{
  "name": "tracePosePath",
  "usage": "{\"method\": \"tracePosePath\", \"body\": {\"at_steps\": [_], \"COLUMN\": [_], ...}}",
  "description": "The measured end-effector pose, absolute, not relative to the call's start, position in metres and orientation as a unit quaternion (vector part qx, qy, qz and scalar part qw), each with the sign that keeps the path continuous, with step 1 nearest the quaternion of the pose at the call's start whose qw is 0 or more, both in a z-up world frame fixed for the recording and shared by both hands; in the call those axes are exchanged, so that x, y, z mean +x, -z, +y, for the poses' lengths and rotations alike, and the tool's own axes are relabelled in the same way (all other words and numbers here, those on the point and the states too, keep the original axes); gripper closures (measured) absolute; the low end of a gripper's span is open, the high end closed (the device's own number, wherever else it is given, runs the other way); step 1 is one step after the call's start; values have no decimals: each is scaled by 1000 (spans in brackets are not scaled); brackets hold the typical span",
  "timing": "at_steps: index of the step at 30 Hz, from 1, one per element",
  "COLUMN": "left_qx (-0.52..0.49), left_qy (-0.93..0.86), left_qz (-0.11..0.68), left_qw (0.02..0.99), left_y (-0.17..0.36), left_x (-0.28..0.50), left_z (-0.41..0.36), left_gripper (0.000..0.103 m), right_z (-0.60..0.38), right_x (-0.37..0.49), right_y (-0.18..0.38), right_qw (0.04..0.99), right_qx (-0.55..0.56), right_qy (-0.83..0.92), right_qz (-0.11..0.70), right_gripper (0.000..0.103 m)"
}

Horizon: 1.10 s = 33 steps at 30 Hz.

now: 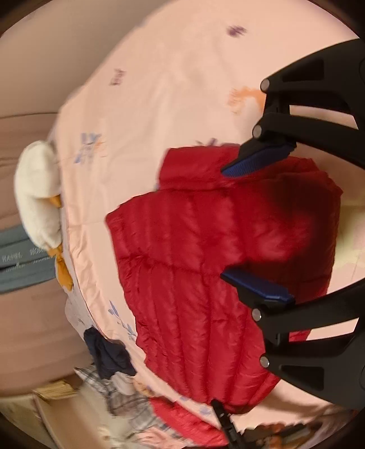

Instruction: Fold large clothes

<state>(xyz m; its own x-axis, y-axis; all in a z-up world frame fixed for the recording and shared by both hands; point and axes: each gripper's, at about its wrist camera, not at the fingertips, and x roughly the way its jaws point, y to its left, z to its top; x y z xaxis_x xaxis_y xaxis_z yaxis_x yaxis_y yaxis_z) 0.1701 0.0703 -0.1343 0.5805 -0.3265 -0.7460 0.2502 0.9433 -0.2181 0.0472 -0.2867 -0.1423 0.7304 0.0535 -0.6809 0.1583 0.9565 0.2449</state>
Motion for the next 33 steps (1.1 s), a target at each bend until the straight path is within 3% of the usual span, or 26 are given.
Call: {"method": "tracePosePath", "body": {"at_steps": [2, 4, 7, 12, 17, 20, 28, 33], "left_qx": [-45, -46, -45, -42, -42, -37, -6, 26], "left_qy": [163, 162, 159, 163, 160, 153, 162, 178], "left_qz": [429, 431, 432, 435, 440, 428, 359, 362], "left_qw": [887, 886, 887, 884, 883, 890, 919, 915], "left_y": [135, 135, 135, 137, 139, 130, 96, 101], "left_x": [170, 169, 167, 166, 164, 155, 121, 118], "left_z": [70, 71, 70, 70, 70, 71, 54, 28], "left_gripper": [7, 7, 7, 7, 7, 7, 7, 7], "right_z": [-285, -281, -277, -262, -266, -262, -230, -218], "right_x": [46, 41, 28, 22, 14, 5, -14, -7], "right_y": [145, 142, 137, 150, 129, 113, 86, 82], "right_qw": [917, 921, 926, 920, 930, 941, 965, 968], "right_qx": [149, 142, 138, 91, 113, 110, 33, 9], "right_qy": [20, 12, 9, 30, 43, 51, 115, 71], "right_qz": [369, 363, 351, 380, 348, 316, 232, 242], "right_gripper": [72, 91, 96, 94, 73, 69, 65, 64]}}
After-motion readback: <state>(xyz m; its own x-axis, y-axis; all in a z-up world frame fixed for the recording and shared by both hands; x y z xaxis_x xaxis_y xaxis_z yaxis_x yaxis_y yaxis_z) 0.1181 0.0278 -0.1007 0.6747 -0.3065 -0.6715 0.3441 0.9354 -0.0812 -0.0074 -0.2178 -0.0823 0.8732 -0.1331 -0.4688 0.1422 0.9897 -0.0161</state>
